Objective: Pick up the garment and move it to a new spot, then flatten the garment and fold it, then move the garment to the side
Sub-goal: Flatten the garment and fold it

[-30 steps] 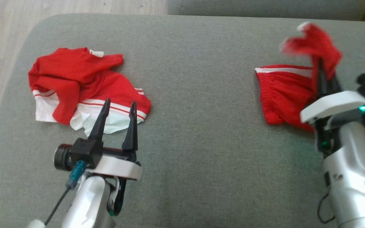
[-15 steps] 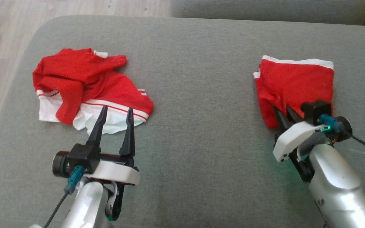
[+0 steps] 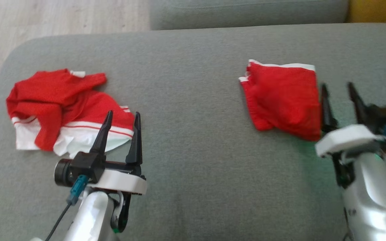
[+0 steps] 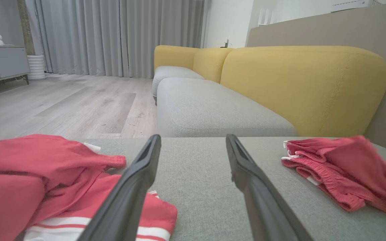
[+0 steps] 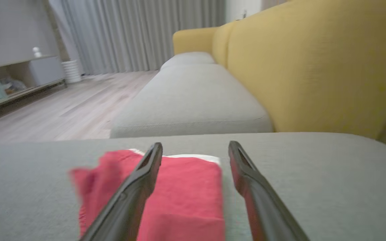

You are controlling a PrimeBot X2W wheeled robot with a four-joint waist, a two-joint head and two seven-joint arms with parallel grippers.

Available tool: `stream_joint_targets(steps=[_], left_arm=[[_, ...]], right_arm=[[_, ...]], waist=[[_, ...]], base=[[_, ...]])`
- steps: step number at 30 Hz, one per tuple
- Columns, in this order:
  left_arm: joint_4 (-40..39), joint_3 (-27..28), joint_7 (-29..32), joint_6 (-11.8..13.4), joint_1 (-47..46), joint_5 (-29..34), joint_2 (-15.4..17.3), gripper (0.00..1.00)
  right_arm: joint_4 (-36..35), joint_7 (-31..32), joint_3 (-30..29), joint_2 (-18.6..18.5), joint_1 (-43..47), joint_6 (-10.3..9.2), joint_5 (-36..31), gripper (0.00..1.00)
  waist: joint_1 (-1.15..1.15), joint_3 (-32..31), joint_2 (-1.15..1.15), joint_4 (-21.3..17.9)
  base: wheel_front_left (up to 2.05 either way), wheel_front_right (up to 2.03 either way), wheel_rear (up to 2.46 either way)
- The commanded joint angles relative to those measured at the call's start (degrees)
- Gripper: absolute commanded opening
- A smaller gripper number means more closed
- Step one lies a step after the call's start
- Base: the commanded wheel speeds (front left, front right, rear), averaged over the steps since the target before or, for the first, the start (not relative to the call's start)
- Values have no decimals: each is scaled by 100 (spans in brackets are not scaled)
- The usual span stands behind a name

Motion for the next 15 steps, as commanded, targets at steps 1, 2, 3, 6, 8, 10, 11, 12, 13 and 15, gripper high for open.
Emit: stream_joint_targets(steps=[1,2,3,6,8,10,11,12,13,15], left_arm=[[-206,194,-29,0,-64,12,66,100],[-210,189,-29,0,-61,12,64,100],[-212,181,-29,-3,-58,13,61,100],[-201,154,-29,-13,-48,26,54,100],[-197,144,-29,-18,-37,26,48,100],[-197,147,-29,-21,-23,21,42,100],[-194,148,-29,-25,-18,21,40,100],[-188,144,-29,-32,-15,25,38,100],[-183,139,-29,-40,-17,28,36,100],[-179,128,-29,-55,-39,41,33,100]], right_arm=[[-281,-63,-7,105,117,-4,-77,100],[-463,-63,-183,148,244,-4,-139,100],[-632,-64,-328,183,374,-4,-178,100],[-1055,-64,-606,229,739,-4,-154,100],[-1228,-64,-545,234,952,-4,103,100],[-1369,-65,-453,235,1119,-4,263,100],[-1423,-65,-413,236,1179,-4,313,100],[-1469,-65,-382,236,1223,-4,348,100],[-1509,-65,-359,236,1252,-4,374,100],[-1573,-65,-339,236,1261,-4,411,100]], waist=[[0,-46,0,-87],[0,-53,0,-121],[0,-57,0,-150],[0,-52,0,-214],[0,-29,0,-249],[0,8,0,-283],[0,30,0,-297],[0,47,0,-304],[0,67,0,-307],[0,117,0,-291]], base=[[0,0,0],[0,0,0],[0,0,0],[0,0,0],[0,0,0],[0,0,0],[0,0,0],[0,0,0],[0,0,0],[0,0,0]])
